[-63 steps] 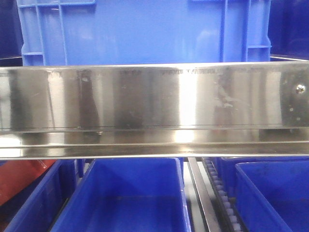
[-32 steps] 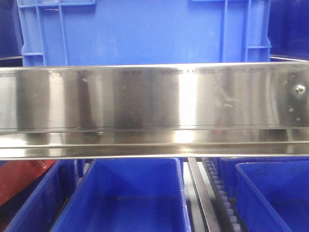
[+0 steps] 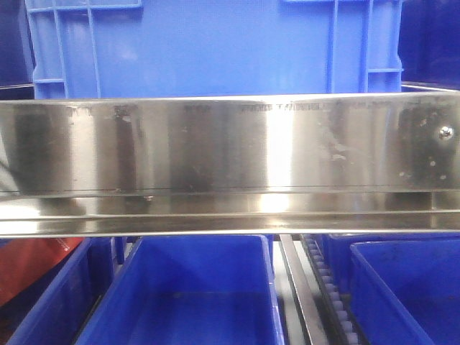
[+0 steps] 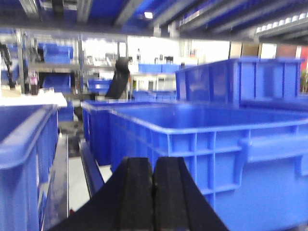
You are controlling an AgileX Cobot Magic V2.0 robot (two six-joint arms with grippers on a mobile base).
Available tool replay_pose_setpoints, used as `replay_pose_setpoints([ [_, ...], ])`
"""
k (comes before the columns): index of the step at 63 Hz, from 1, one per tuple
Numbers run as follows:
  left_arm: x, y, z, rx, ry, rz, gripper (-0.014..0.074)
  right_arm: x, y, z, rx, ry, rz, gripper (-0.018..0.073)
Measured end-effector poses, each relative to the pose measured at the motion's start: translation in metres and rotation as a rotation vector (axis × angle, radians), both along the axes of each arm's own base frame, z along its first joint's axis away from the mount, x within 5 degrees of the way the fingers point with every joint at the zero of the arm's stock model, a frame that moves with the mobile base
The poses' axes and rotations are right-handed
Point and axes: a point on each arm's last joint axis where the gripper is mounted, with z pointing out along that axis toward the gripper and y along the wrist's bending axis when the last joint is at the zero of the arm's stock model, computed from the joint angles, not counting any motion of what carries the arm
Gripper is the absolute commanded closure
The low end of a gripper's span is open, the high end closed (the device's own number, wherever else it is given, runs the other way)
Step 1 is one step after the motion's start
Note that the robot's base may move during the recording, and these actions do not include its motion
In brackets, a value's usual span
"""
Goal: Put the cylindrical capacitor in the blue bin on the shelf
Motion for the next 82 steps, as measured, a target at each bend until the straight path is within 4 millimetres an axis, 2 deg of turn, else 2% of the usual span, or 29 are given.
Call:
replay_pose_setpoints([
  [31,-0.002,0.001,0.001,-0.003,-0.012,0.001,0.0707,0.0,0.0,-0.001,-0.004,0.008,0.002,0.0724],
  [36,-0.002,0.001,0.001,-0.003,-0.012,0.001,0.0707,0.0,-0.002,-0.005,-0.043,-0.036,-0.02,0.0724],
  [44,-0.002,0.001,0.001,-0.003,-0.012,0.001,0.0707,-0.003,-0.01,-0.022,-0.082,-0.093,-0.09,0.0724],
  [56,-0.002,0.001,0.001,-0.003,-0.012,0.001,0.0707,-0.006,-0.026,-0.069,-0.069,-0.055,-0.284,0.0724],
  [65,-0.002,0.001,0.001,-0.003,-0.012,0.001,0.0707,-0.011,-0.034,-0.095,-0.04,-0.109,-0.398,0.0724],
  [76,-0.002,0.001,0.001,-0.004,-0.014,0.001,0.0707,-0.013,-0.036,-0.121,-0.029,-0.119,-0.431,0.0724],
  [82,-0.002,0.001,0.001,-0.004,-0.014,0.001,0.0707,-0.013,-0.036,-0.126,-0.013,-0.101,-0.434,0.0724],
])
